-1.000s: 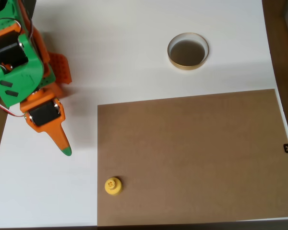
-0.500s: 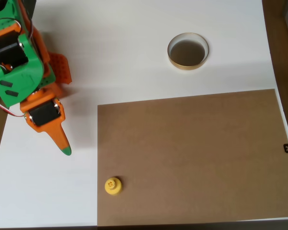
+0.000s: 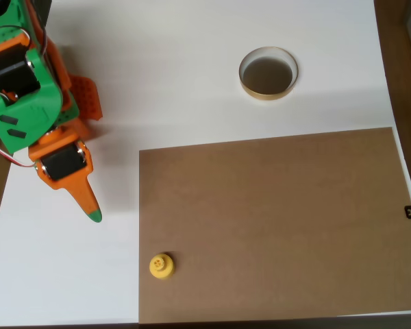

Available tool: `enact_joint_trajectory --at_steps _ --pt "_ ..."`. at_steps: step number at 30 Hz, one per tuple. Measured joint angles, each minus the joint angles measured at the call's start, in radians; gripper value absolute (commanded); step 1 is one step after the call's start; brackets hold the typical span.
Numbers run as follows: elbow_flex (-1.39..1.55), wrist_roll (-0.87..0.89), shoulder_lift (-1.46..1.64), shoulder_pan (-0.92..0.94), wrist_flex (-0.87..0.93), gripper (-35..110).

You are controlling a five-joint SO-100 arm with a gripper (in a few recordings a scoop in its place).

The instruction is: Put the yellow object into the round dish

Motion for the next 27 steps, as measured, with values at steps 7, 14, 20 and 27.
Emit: enact_joint_trajectory --at_steps 7,14,20,27 --pt "0.0 0.0 0.0 0.0 0.0 0" --pt "0.0 0.0 0.0 0.0 0.0 0" --pt "0.0 0.009 0.0 0.0 0.0 1" --pt "0.0 -0.046 0.0 0.0 0.014 6"
